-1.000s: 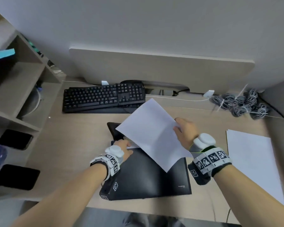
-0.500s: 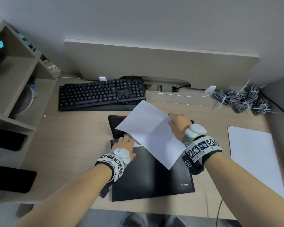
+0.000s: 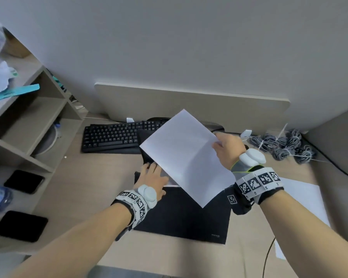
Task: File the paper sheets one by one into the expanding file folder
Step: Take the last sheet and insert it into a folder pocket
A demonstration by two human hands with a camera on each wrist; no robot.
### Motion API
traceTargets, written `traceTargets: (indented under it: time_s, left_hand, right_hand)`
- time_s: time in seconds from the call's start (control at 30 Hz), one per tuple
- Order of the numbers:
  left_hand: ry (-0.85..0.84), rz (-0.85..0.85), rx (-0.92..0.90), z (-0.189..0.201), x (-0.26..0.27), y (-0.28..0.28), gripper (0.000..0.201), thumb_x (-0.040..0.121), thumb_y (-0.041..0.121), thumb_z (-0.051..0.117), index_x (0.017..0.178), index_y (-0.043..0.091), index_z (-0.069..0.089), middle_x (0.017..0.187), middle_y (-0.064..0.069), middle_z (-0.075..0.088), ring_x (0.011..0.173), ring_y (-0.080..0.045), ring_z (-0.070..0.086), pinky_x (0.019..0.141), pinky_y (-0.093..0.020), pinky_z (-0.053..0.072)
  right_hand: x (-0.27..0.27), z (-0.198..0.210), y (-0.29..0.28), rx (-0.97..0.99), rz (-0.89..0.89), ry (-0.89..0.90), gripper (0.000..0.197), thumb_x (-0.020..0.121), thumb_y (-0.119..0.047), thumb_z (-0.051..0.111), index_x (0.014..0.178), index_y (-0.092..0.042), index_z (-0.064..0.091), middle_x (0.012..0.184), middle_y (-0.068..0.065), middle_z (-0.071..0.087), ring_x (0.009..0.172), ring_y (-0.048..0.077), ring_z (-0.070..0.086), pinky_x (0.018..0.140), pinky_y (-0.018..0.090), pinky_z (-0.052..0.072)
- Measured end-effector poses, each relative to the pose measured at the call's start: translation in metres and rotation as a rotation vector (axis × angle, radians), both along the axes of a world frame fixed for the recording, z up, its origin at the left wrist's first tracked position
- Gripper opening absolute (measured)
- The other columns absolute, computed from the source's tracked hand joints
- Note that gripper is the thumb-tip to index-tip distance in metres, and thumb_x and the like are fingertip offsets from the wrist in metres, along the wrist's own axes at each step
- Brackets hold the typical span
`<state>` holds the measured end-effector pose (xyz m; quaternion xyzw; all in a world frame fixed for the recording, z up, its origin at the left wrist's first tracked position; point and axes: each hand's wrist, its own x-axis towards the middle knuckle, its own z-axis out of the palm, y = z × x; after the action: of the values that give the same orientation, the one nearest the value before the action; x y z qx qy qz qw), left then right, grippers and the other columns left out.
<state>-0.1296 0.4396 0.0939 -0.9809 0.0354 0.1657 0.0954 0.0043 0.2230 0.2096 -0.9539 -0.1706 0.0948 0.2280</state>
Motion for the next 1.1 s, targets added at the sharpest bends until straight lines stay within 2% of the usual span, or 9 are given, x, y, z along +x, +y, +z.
traceTargets:
  time_s: [0.1, 0.2, 0.3, 0.47, 0.53, 0.63, 0.73, 0.87, 1.1]
  left_hand:
    - [-0.013, -0.021, 0.021, 0.017, 0.010, -0.002, 0.030, 0.086, 0.048, 0.057, 0.108, 0.028, 0.058, 0.130, -0.009, 0.039, 0.125, -0.030, 0.031, 0.112, -0.050, 0.017]
    - [-0.073, -0.052, 0.053, 0.035, 0.014, -0.009, 0.027, 0.087, 0.045, 0.058, 0.107, 0.028, 0.060, 0.131, -0.008, 0.037, 0.124, -0.030, 0.031, 0.107, -0.049, 0.022]
    - [-0.120, -0.065, 0.048, 0.048, 0.016, -0.015, 0.022, 0.087, 0.039, 0.059, 0.103, 0.025, 0.060, 0.130, -0.007, 0.037, 0.120, -0.030, 0.032, 0.098, -0.043, 0.025]
    - [-0.073, -0.096, 0.031, 0.047, 0.016, -0.019, 0.024, 0.091, 0.028, 0.055, 0.112, 0.017, 0.056, 0.130, -0.011, 0.038, 0.119, -0.031, 0.035, 0.097, -0.039, 0.030]
    - [-0.060, -0.087, 0.019, 0.048, 0.020, -0.020, 0.028, 0.092, 0.029, 0.054, 0.117, 0.016, 0.053, 0.132, -0.011, 0.037, 0.120, -0.030, 0.038, 0.098, -0.038, 0.031]
    - [-0.086, -0.061, -0.031, 0.053, 0.026, -0.024, 0.035, 0.092, 0.030, 0.054, 0.124, 0.017, 0.046, 0.132, -0.008, 0.037, 0.117, -0.028, 0.044, 0.097, -0.036, 0.035]
    - [-0.136, -0.010, -0.113, 0.059, 0.030, -0.027, 0.047, 0.088, 0.031, 0.059, 0.128, 0.015, 0.039, 0.131, -0.008, 0.036, 0.110, -0.027, 0.053, 0.090, -0.034, 0.041]
    - [-0.168, 0.036, -0.186, 0.064, 0.033, -0.029, 0.068, 0.086, 0.034, 0.065, 0.140, 0.016, 0.028, 0.135, -0.008, 0.032, 0.106, -0.026, 0.058, 0.086, -0.031, 0.048]
    - [-0.131, -0.053, -0.189, 0.069, 0.040, -0.028, 0.049, 0.090, 0.033, 0.061, 0.129, 0.016, 0.037, 0.129, -0.007, 0.035, 0.106, -0.024, 0.055, 0.085, -0.029, 0.046]
  right_hand:
    - [0.005, 0.022, -0.009, 0.032, -0.004, -0.031, 0.027, 0.086, -0.004, 0.048, 0.064, -0.014, 0.035, 0.069, 0.018, 0.052, 0.066, 0.034, 0.045, 0.058, 0.036, 0.037]
    - [0.010, 0.047, -0.020, 0.076, -0.013, -0.091, 0.036, 0.086, -0.005, 0.049, 0.060, -0.016, 0.027, 0.065, 0.016, 0.048, 0.064, 0.031, 0.038, 0.057, 0.034, 0.033]
    - [0.017, 0.066, -0.031, 0.069, -0.033, -0.121, 0.030, 0.087, -0.006, 0.048, 0.064, -0.014, 0.030, 0.067, 0.015, 0.049, 0.065, 0.031, 0.038, 0.057, 0.033, 0.031]
    - [0.016, 0.073, -0.036, 0.084, -0.021, -0.141, 0.022, 0.087, -0.006, 0.048, 0.069, -0.011, 0.036, 0.070, 0.018, 0.051, 0.069, 0.037, 0.046, 0.058, 0.036, 0.035]
    - [0.013, 0.072, -0.039, 0.084, -0.021, -0.152, 0.027, 0.087, -0.006, 0.047, 0.066, -0.014, 0.032, 0.070, 0.018, 0.050, 0.069, 0.036, 0.045, 0.058, 0.035, 0.034]
    - [0.010, 0.071, -0.045, 0.093, -0.020, -0.186, 0.037, 0.087, -0.006, 0.048, 0.061, -0.018, 0.024, 0.068, 0.015, 0.046, 0.067, 0.034, 0.042, 0.057, 0.034, 0.031]
    - [0.008, 0.070, -0.047, 0.101, -0.019, -0.190, 0.028, 0.087, -0.007, 0.048, 0.067, -0.015, 0.031, 0.067, 0.014, 0.047, 0.069, 0.039, 0.047, 0.058, 0.037, 0.036]
    - [0.011, 0.068, -0.049, 0.094, -0.044, -0.201, 0.039, 0.086, -0.007, 0.048, 0.061, -0.019, 0.021, 0.066, 0.013, 0.046, 0.065, 0.032, 0.039, 0.056, 0.033, 0.030]
    - [0.016, 0.068, -0.050, 0.107, -0.094, -0.209, 0.039, 0.084, -0.006, 0.048, 0.060, -0.019, 0.020, 0.065, 0.013, 0.044, 0.065, 0.033, 0.037, 0.056, 0.034, 0.030]
